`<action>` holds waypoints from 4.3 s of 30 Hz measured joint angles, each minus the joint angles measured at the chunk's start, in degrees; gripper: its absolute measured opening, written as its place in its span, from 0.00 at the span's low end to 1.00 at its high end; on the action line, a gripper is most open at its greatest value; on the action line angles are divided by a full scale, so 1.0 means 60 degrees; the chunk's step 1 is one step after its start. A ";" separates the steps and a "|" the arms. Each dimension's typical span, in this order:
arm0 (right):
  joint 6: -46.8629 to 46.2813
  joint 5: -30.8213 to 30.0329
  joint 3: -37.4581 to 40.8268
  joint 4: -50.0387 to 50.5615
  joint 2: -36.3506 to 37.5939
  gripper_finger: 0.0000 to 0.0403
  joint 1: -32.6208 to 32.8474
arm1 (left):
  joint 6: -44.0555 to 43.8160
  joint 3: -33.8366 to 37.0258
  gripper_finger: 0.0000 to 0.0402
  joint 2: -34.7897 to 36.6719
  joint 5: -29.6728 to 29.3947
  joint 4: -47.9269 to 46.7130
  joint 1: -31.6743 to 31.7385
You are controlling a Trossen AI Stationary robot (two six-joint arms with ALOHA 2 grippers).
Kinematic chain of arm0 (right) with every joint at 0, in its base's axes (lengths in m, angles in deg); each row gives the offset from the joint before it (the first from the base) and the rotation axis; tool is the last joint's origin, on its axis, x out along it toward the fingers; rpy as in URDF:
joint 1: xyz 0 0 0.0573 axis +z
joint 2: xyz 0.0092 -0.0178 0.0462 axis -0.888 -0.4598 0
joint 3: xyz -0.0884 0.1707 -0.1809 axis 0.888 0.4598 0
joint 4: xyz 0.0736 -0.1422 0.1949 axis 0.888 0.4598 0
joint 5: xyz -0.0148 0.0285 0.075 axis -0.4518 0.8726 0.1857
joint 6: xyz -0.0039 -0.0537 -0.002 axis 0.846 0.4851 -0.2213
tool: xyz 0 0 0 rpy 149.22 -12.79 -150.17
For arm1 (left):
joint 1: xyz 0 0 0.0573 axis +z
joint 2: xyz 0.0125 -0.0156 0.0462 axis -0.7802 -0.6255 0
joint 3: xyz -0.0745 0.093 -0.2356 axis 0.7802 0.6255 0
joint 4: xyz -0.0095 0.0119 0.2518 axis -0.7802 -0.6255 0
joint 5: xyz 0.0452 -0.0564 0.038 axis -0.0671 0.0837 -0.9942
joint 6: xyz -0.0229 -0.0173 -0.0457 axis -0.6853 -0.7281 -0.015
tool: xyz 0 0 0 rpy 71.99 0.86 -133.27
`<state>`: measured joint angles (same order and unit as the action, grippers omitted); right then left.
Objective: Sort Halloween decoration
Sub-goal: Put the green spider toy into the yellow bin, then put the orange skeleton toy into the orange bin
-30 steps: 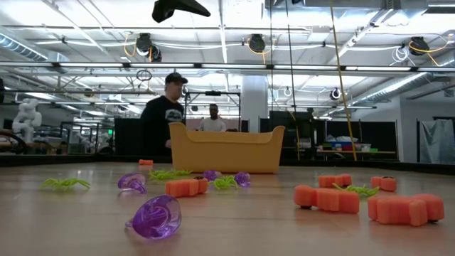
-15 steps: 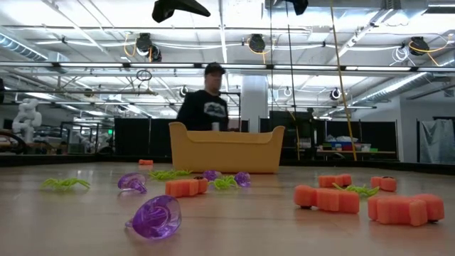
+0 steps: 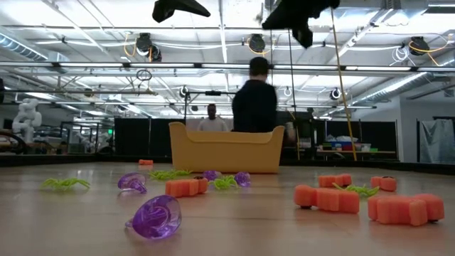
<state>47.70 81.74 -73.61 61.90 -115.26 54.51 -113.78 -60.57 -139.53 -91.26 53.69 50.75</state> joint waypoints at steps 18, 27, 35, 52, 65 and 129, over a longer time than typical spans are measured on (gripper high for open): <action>-0.0033 0.0149 0.0000 0.0029 -0.3859 0.00 -0.0256 | 0.0017 0.0000 0.52 -0.0004 -0.0354 -0.0055 0.0003; -0.0031 -0.0568 0.0000 0.0032 -0.4116 0.09 -0.0323 | 0.0017 -0.0004 0.52 -0.0004 -0.0354 -0.0243 0.0003; -0.0062 -0.0516 0.0000 0.0500 -0.3140 0.30 -0.0466 | 0.0017 -0.0003 0.52 -0.0004 -0.0496 -0.0565 0.0003; -0.0296 -0.0022 -0.0004 0.1919 -0.0602 0.38 -0.0673 | 0.0261 -0.0007 0.51 0.0517 -0.1407 -0.2606 0.1099; 0.1373 0.2469 -0.0004 0.2093 -0.0481 0.38 -0.2320 | 0.0401 0.0594 0.39 -0.0392 0.1517 -0.4836 0.4878; -0.2621 0.1676 -0.0004 0.0258 -0.0481 0.38 -0.1372 | 0.6290 0.0601 0.25 -0.5854 0.0916 -0.3213 0.7681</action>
<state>31.98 91.79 -73.63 63.44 -118.15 46.27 -76.04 -56.97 -174.65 -85.76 34.42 96.83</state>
